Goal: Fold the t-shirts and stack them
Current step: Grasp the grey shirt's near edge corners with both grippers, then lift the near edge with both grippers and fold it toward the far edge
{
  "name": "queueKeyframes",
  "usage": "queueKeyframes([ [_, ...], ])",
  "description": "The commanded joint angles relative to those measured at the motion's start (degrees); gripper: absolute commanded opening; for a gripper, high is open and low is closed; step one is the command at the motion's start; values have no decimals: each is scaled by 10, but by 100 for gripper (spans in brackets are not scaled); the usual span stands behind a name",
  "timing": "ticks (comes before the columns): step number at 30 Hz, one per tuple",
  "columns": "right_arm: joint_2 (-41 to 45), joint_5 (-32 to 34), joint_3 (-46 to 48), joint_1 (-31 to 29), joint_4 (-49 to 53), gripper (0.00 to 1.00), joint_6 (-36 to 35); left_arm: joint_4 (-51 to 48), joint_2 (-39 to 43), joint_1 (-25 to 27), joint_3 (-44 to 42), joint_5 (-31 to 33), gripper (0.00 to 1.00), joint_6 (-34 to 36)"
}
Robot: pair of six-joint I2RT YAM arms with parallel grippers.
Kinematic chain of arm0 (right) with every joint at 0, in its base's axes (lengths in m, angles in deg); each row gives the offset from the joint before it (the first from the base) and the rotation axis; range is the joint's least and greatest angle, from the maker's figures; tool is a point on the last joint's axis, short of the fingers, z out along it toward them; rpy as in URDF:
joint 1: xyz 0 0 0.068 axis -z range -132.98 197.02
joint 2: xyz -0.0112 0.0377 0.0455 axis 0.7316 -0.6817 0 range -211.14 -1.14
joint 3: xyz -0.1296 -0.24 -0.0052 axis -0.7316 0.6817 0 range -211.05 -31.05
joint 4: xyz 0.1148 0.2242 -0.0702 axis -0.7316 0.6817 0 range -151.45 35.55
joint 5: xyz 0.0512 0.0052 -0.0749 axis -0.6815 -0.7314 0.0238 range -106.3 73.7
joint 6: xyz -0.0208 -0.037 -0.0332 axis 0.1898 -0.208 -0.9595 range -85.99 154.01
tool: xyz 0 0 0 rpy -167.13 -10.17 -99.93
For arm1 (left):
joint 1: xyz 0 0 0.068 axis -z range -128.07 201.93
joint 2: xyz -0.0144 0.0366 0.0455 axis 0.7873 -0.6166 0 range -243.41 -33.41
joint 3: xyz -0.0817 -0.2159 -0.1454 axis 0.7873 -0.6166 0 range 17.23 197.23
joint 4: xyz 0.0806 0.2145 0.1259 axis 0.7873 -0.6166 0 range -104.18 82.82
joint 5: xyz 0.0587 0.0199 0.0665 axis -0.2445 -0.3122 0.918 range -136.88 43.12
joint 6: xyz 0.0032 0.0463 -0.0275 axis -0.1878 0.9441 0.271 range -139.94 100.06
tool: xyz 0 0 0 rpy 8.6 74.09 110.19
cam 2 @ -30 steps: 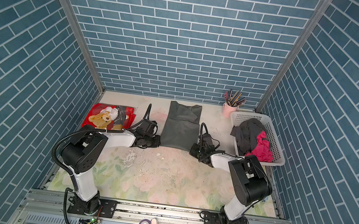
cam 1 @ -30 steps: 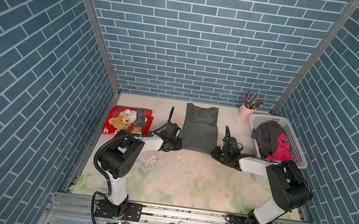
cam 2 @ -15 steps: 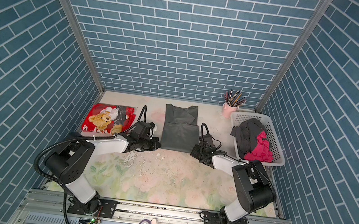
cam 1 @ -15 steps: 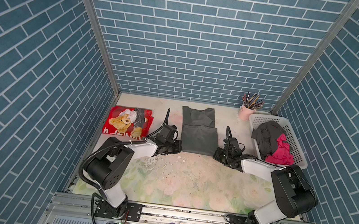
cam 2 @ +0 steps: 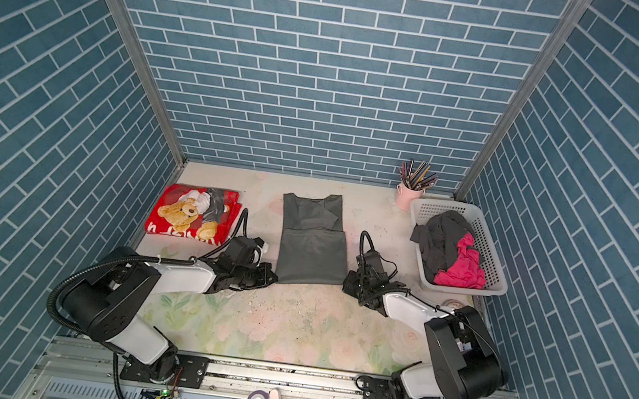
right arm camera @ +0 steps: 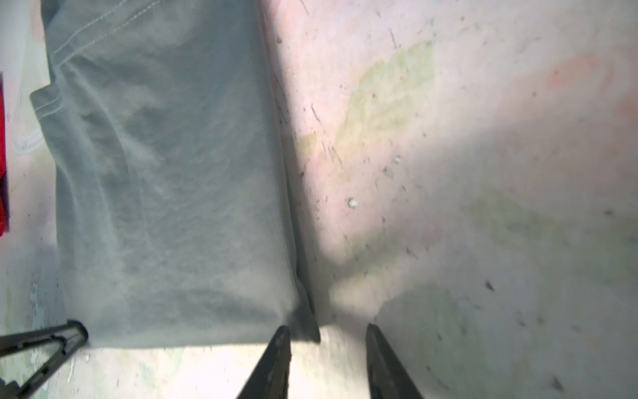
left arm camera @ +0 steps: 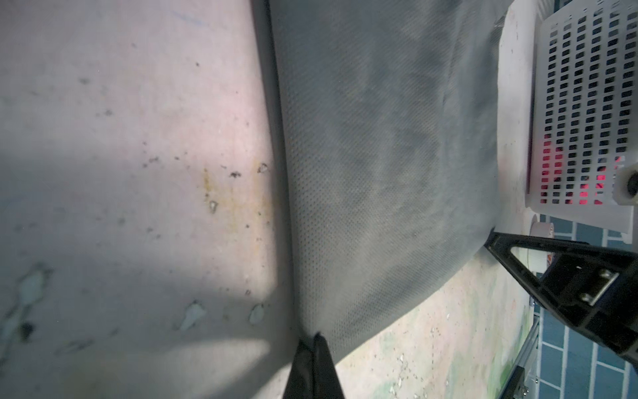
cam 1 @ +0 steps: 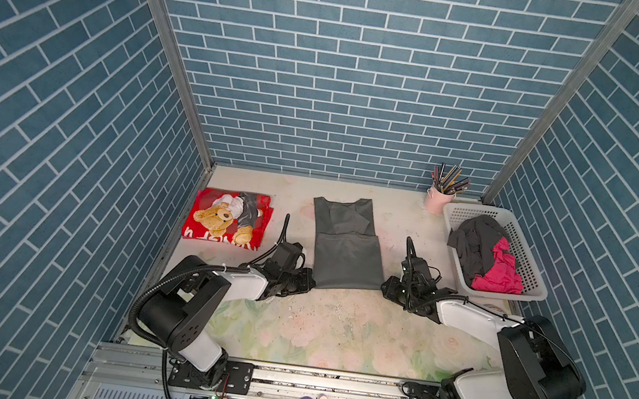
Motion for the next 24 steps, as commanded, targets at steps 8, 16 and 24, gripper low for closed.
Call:
queueKeyframes([
  [8,-7,-17,35,-46,-57,44,120,39,23,2,-16,3,0,-24],
  [16,-54,-6,22,-47,-107,41,150,38,44,2,-32,6,0,-27],
  [24,-34,34,33,-47,-122,0,145,39,66,2,-50,11,0,-35],
])
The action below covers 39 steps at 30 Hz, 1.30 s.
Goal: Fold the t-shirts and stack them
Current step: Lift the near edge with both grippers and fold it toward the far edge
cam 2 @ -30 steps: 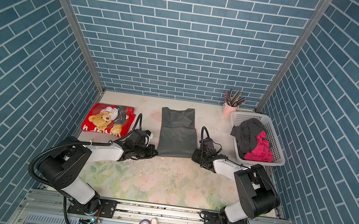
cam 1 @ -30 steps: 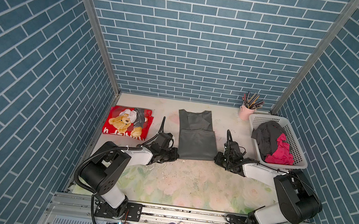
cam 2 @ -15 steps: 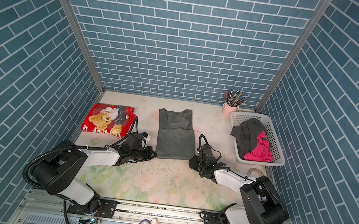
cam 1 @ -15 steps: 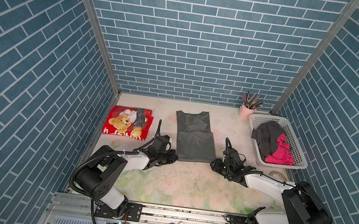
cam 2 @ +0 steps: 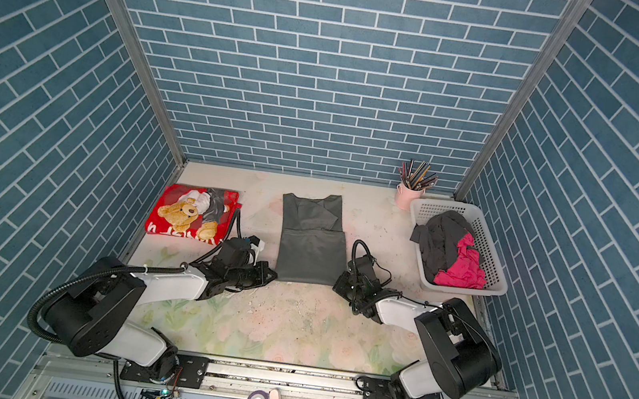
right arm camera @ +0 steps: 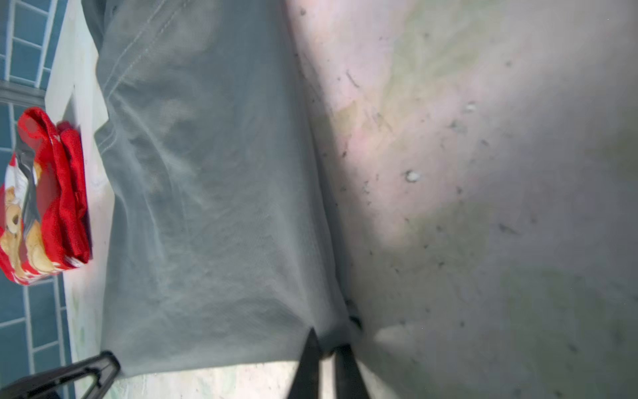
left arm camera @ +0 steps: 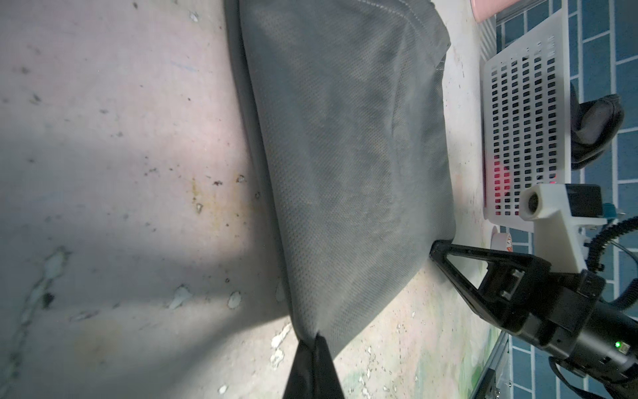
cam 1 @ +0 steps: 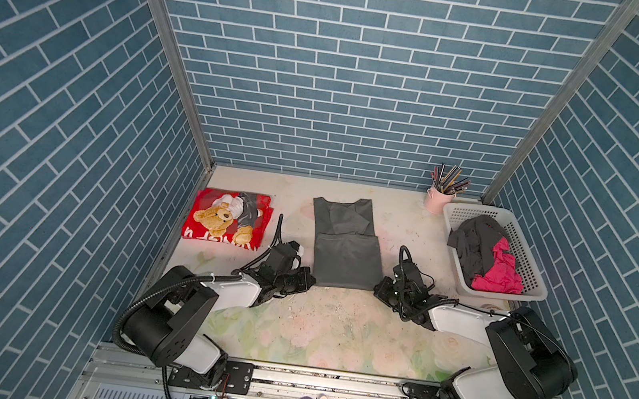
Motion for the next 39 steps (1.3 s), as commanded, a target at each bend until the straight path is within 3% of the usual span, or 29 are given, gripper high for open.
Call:
queueKeyframes([
  [1,22,31,0,-3,22,0,-2,-2,14,2,-11,8,0,-7],
  [9,88,76,-79,-34,160,0,-90,-39,76,-8,-12,14,0,-16],
  [18,105,136,-185,-101,264,0,-131,-143,205,-47,6,7,0,-23],
  [26,113,144,-266,-133,299,0,-153,-203,275,-101,34,-28,0,-25],
  [39,73,131,-301,-131,281,0,-181,-136,288,-115,8,-75,0,-78],
])
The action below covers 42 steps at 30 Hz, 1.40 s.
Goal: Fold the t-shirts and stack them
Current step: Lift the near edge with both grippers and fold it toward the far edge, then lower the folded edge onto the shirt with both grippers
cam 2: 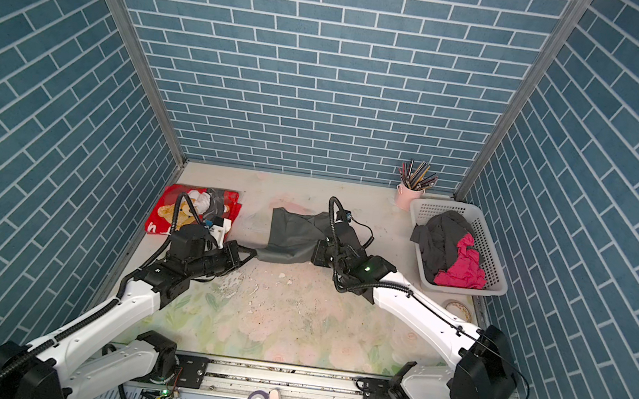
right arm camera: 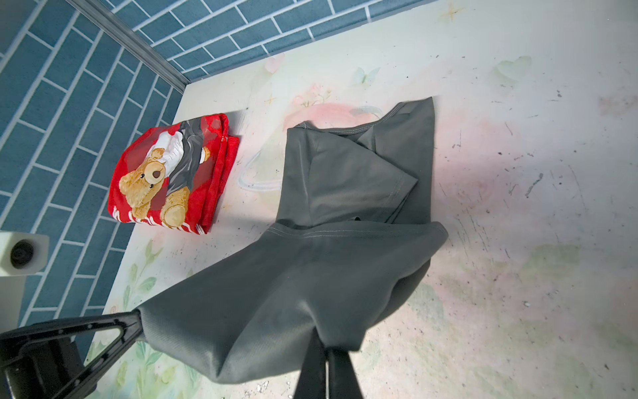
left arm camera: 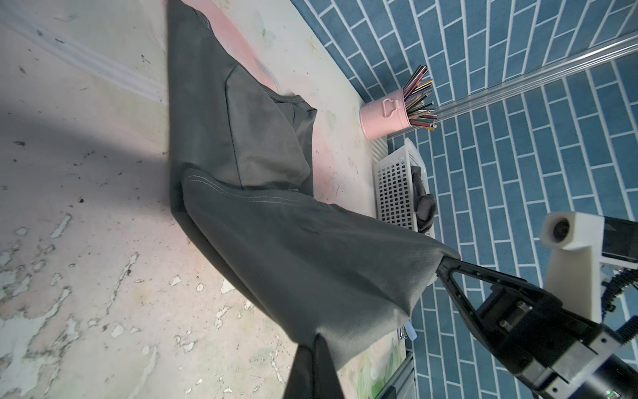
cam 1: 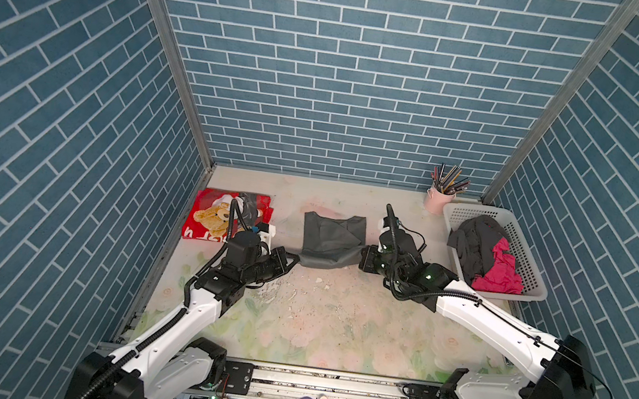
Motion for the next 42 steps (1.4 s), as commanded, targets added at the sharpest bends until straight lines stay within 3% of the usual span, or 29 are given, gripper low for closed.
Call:
queueKeyframes([
  [1,-8,2,2,0,-1,0,-9,27,3,-5,-19,-14,0,-15],
  [13,38,-35,153,0,-18,0,59,59,47,25,-145,-5,0,-55],
  [20,47,-64,253,-31,-46,0,102,43,123,62,-237,12,0,-106],
  [21,43,-72,257,-34,-46,4,102,35,136,61,-243,13,1,-107],
  [23,38,-85,258,-36,-39,16,98,13,155,61,-243,18,41,-104],
  [26,54,-74,238,-36,0,38,82,-54,155,59,-194,50,87,-53],
  [30,85,3,179,-27,70,72,45,-127,65,48,-83,96,88,46],
  [32,84,10,160,2,69,83,13,-123,-2,47,-41,109,88,85],
  [36,42,-35,146,88,14,83,-39,-99,-139,46,30,129,84,138],
  [42,-85,-117,114,138,-84,76,-95,-17,-247,42,44,120,65,148],
])
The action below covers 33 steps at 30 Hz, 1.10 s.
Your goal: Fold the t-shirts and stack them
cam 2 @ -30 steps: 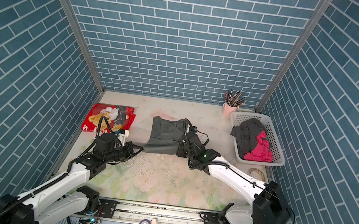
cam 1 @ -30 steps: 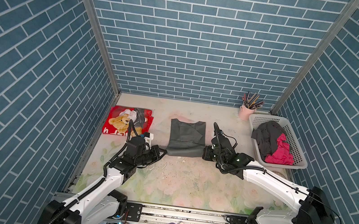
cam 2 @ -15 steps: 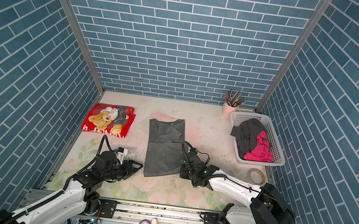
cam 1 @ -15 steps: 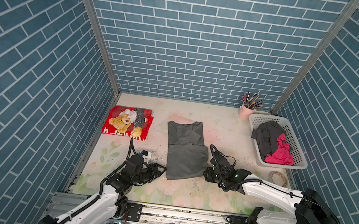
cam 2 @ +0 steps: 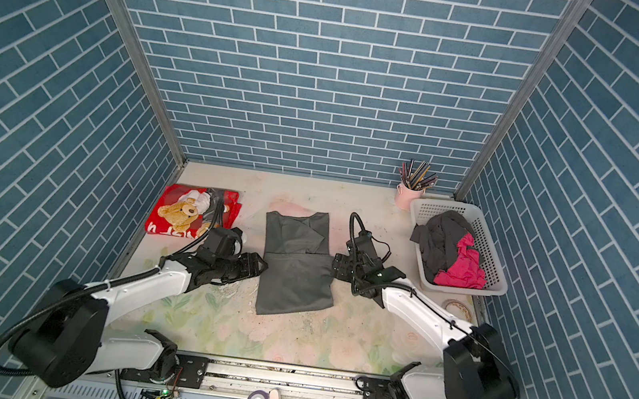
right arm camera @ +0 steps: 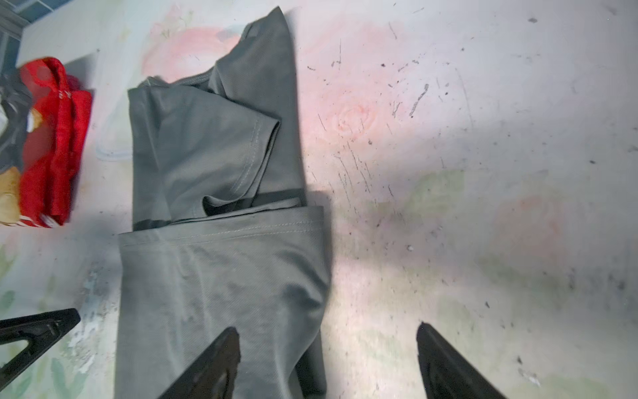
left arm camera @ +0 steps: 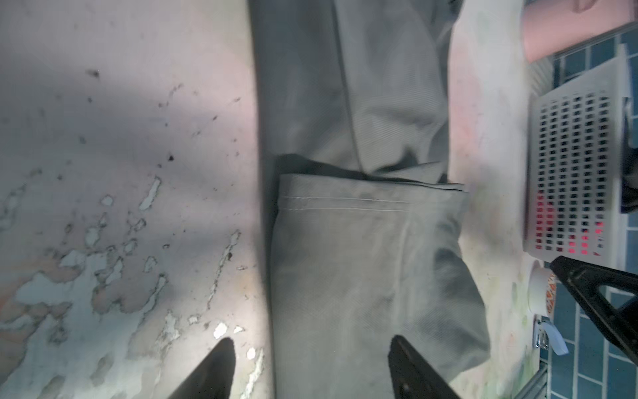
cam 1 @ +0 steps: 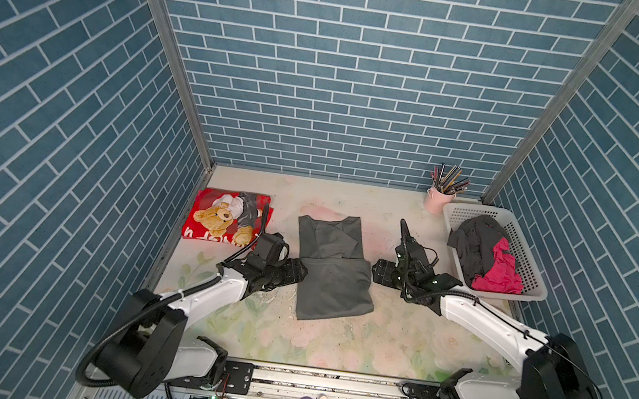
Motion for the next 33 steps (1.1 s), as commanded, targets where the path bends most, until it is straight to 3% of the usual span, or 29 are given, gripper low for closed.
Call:
queueKeyframes([
  [1,-72,-68,-25,23,-53,75,-59,43,-38,-6,11,4,65,26],
  [11,-193,-180,-61,72,-145,53,-100,75,-77,-14,33,8,68,29],
  [25,-231,-219,-89,73,-159,18,-107,76,-112,-36,62,-9,75,47],
  [27,-231,-214,-93,74,-150,18,-109,76,-117,-36,69,-12,75,50],
  [33,-200,-199,-76,78,-138,40,-112,91,-130,-36,73,-27,75,48],
])
